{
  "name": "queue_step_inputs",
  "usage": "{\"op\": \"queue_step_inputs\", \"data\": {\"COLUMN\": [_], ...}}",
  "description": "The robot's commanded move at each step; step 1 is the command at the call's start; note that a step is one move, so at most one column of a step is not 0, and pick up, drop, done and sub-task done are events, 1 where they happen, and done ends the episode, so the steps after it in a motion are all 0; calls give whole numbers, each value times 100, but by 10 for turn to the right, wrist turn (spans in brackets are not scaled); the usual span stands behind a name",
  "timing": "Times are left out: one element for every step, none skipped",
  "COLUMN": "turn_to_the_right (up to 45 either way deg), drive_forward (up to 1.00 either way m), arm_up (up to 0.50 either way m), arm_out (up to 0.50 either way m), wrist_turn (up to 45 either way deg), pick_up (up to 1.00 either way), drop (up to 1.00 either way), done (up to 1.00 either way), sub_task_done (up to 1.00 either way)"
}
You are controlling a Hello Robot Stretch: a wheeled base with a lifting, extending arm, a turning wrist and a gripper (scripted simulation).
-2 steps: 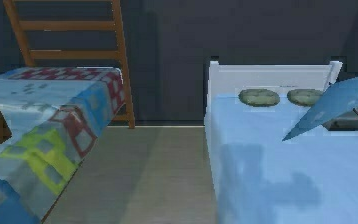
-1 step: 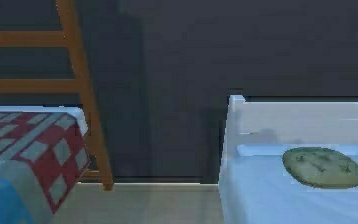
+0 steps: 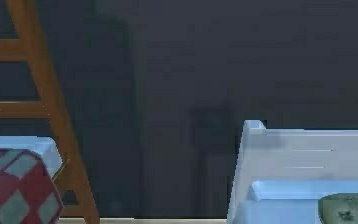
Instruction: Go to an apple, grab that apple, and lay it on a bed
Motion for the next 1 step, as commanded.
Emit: {"op": "queue_step_inputs", "data": {"turn_to_the_right": [-450], "drive_forward": [0], "arm_up": [0], "arm_out": [0], "wrist_turn": [0], "pick_up": [0], "drop": [0], "done": [0], "sub_task_done": [0]}}
